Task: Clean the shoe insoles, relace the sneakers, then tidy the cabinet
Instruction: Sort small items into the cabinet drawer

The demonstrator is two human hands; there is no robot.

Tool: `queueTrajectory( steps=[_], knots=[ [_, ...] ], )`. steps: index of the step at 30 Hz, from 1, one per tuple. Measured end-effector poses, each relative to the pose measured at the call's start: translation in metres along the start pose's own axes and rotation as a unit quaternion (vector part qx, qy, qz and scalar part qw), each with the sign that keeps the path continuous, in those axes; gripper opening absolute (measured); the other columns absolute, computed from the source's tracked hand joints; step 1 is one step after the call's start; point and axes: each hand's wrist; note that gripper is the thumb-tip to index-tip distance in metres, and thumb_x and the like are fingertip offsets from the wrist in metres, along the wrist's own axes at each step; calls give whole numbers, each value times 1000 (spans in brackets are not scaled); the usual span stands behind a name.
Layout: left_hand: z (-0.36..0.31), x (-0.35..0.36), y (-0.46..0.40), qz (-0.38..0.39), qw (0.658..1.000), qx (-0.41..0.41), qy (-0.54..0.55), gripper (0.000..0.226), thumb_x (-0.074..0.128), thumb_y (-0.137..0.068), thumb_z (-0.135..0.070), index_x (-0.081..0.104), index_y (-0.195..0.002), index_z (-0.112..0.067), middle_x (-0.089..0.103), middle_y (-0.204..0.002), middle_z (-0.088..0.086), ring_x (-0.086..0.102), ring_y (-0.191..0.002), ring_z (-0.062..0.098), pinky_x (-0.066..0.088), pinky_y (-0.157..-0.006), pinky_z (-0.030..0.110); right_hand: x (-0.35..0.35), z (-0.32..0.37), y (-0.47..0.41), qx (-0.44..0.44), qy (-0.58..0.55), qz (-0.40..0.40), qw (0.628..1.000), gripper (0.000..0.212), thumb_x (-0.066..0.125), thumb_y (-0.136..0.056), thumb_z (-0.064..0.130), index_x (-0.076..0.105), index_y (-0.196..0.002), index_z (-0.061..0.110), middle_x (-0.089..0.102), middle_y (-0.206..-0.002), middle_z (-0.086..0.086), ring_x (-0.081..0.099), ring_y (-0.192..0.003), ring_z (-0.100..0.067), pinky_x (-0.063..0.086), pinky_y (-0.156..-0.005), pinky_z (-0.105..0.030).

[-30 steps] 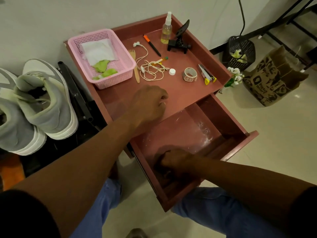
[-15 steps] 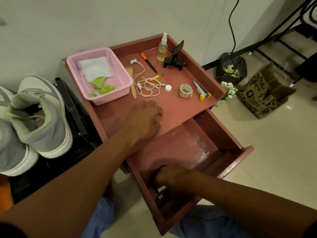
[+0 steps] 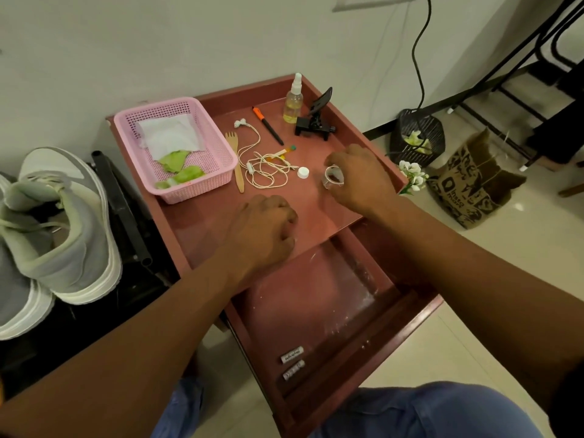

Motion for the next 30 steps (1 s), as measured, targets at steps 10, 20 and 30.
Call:
queueTrajectory(
  steps=[10, 20, 30],
  knots=[
    [-12, -5, 1, 18, 999, -12, -25, 58, 56, -84, -56, 59, -137, -32, 48, -151, -3, 45, -134, 26, 37, -110, 50, 25, -4, -12, 10, -12, 34, 999, 40, 66, -88, 26, 67, -128, 22, 67, -115, -8, 64, -104, -29, 58, -85, -44],
    [-24, -13, 12, 42, 999, -3, -32, 60, 65, -84, -51, 56, -138, -27, 54, -139, 3, 49, -127, 27, 43, -106, 46, -7, 27, 91, 25, -139, 129, 982, 30, 80, -77, 36, 72, -103, 24, 70, -94, 5, 64, -85, -18, 49, -71, -29],
    [-82, 32, 74, 357, 923, 98, -102, 54, 62, -92, -51, 57, -133, -17, 59, -133, 5, 57, -121, 28, 49, -103, 42, 54, 40, 160, -37, 17, 384, 922, 46, 77, -88, 21, 60, -129, 11, 60, -126, -10, 63, -113, -28, 53, -86, -31]
  ],
)
Point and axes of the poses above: each hand's wrist, its own y-axis away from the middle knuckle, its own x-axis out of the palm, z = x × y
